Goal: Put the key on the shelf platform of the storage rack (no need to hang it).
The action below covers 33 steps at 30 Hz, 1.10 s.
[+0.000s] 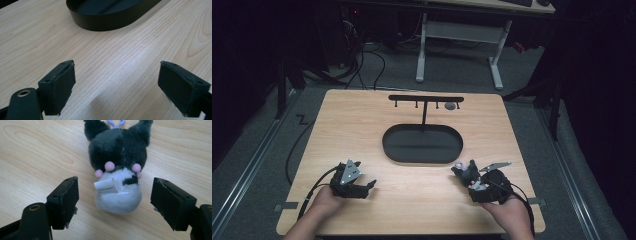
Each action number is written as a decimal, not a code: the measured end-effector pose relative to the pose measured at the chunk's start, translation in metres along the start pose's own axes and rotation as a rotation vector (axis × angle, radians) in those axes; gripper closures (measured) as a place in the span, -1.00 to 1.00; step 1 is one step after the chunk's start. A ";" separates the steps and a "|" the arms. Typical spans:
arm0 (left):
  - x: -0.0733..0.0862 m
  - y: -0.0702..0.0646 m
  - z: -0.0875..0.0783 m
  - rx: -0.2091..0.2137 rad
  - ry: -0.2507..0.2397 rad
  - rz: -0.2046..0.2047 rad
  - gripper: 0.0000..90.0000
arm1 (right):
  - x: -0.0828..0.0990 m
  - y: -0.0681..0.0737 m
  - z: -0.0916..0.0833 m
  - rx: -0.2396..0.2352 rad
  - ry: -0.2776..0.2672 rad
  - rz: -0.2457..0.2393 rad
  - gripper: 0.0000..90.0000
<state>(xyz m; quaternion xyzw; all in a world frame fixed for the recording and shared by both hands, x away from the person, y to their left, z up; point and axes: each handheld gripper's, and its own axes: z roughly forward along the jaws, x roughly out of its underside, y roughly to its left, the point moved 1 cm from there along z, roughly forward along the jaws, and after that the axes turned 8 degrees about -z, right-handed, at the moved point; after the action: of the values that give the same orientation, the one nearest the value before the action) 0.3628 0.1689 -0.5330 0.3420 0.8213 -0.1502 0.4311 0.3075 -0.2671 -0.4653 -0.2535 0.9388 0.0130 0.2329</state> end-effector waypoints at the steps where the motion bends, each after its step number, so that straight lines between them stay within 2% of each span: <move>1: 0.000 0.000 0.000 0.000 0.000 0.000 -0.66 | 0.001 -0.001 0.001 0.003 -0.001 0.002 -0.50; 5: 0.000 0.000 0.000 0.001 0.000 -0.001 -0.66 | 0.002 -0.002 0.004 0.002 -0.002 0.010 -0.50; 11: 0.000 0.000 0.000 0.001 0.000 -0.002 -0.66 | 0.005 -0.001 0.010 0.010 0.019 -0.003 -0.49; 22: 0.000 0.000 0.000 -0.001 0.000 0.000 -0.66 | 0.012 -0.003 0.019 -0.007 0.006 0.030 -0.42; 33: 0.000 0.000 0.000 0.000 0.001 0.001 -0.66 | 0.015 -0.002 0.027 -0.026 -0.008 0.053 -0.24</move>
<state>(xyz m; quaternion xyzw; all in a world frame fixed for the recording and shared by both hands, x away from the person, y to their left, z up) 0.3627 0.1689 -0.5330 0.3422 0.8214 -0.1499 0.4310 0.3085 -0.2721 -0.4960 -0.2313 0.9440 0.0323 0.2329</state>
